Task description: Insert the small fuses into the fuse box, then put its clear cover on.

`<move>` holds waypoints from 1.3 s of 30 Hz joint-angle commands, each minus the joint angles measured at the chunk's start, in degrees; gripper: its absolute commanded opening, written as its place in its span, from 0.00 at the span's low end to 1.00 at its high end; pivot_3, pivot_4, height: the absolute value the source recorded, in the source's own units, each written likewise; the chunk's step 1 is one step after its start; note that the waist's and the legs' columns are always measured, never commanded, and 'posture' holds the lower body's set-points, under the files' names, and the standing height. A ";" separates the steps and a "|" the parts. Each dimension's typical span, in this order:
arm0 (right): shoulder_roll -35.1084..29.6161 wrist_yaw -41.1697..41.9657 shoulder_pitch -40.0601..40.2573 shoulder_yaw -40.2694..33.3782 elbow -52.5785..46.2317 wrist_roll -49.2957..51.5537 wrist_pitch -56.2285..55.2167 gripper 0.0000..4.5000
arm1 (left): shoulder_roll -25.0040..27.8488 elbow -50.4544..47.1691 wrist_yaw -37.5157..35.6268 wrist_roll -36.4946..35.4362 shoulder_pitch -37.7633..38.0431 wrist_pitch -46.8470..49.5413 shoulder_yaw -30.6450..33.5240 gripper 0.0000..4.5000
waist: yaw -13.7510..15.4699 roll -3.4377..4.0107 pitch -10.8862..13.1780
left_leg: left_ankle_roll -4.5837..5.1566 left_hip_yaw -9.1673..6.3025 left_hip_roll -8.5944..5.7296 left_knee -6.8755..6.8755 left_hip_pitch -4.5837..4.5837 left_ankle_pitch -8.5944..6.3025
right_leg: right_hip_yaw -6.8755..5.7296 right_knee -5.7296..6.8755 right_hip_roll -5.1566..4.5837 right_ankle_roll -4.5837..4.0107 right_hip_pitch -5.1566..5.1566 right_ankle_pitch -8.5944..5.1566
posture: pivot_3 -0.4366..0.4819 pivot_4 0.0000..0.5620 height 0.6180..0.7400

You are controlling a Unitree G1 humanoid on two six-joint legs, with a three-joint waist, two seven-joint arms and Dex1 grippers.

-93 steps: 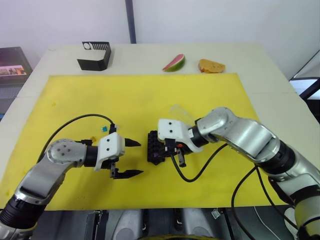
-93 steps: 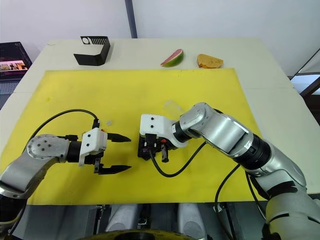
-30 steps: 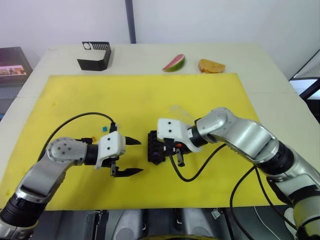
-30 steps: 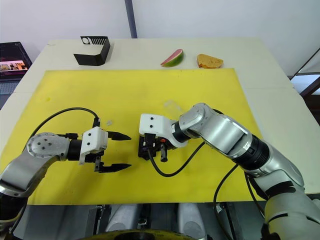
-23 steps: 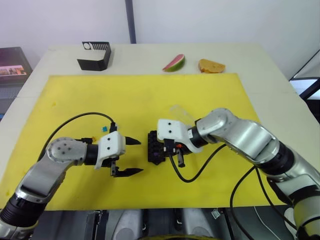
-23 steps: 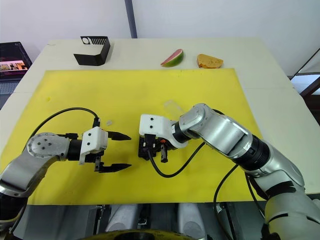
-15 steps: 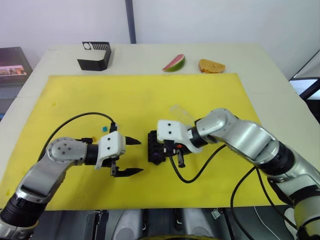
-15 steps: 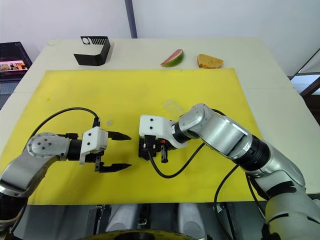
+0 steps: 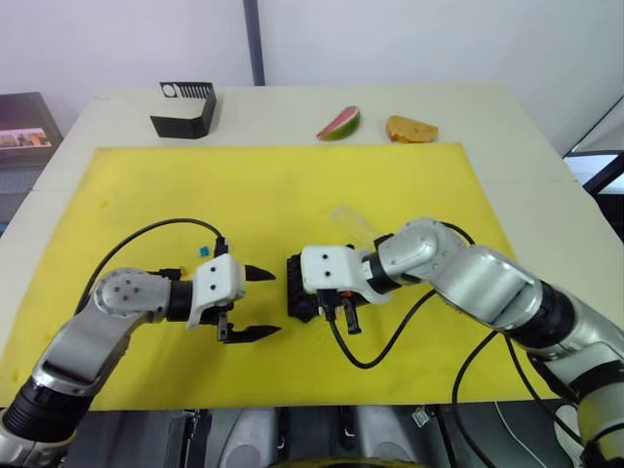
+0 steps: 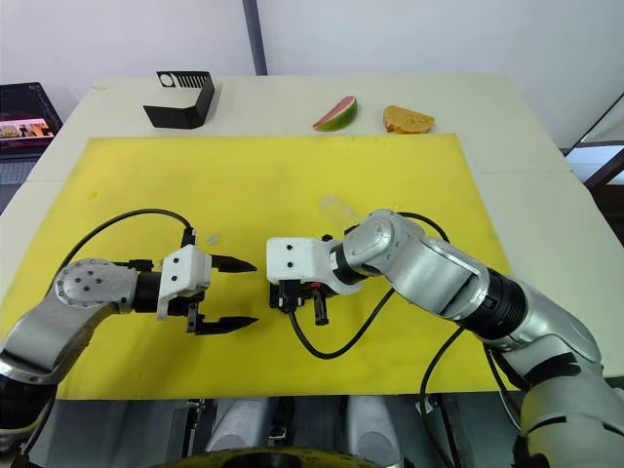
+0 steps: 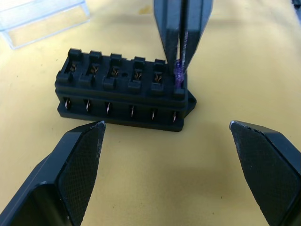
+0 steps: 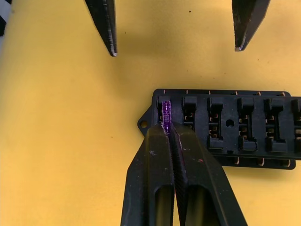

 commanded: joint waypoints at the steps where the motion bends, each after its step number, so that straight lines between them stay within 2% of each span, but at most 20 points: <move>1: -0.75 -0.78 -0.08 0.73 -0.85 -2.64 -0.37 0.00 | 0.06 -0.36 0.27 -0.62 -0.95 0.49 0.73 0.99 | 0.00 0.00 0.00 | 0.00 0.00 0.00 0.00 0.00 0.00 | 0.00 0.00 0.00 0.00 0.00 0.00 | 0.48 0.27 1.00; 21: 0.26 -3.42 1.42 2.51 -3.02 -5.07 2.59 0.00 | 0.59 1.15 -1.15 1.25 -1.01 -0.40 0.18 0.99 | -0.05 0.00 -0.01 | -0.05 -0.02 0.00 0.01 0.02 0.03 | 0.00 0.04 0.02 0.00 0.00 0.00 | 0.48 0.27 1.00; 33: 0.40 -0.63 0.60 -0.86 -1.64 -3.22 1.69 0.00 | 0.13 1.36 -0.98 1.74 -1.51 -0.74 0.35 0.99 | 0.00 -0.01 -0.02 | -0.05 -0.02 0.00 0.01 0.03 0.03 | 0.00 0.05 0.02 0.00 0.01 0.00 | 0.48 0.27 1.00; 36: 0.66 -0.41 0.57 -1.02 -1.14 -3.19 1.73 0.22 | 0.07 1.54 -0.92 1.88 -1.72 -0.87 0.36 1.00 | 0.02 -0.01 -0.01 | -0.05 -0.02 0.00 0.01 0.03 0.03 | 0.00 0.05 0.02 0.00 0.01 0.00 | 0.48 0.27 1.00; 38: 1.13 -0.24 0.31 -1.40 -0.43 -2.99 1.82 0.44 | 0.08 1.69 -0.90 1.95 -1.87 -0.94 0.42 1.00 | 0.03 -0.01 -0.01 | -0.05 -0.02 0.00 0.01 0.03 0.03 | 0.00 0.05 0.02 0.00 0.01 0.00 | 0.48 0.27 1.00; 39: 1.42 -0.20 0.22 -1.71 -0.13 -2.77 2.02 0.44 | 0.10 1.74 -0.90 1.97 -1.91 -0.96 0.44 1.00 | 0.03 -0.01 -0.01 | -0.06 -0.02 0.00 0.01 0.03 0.03 | 0.00 0.05 0.02 0.00 0.01 0.00 | 0.48 0.27 1.00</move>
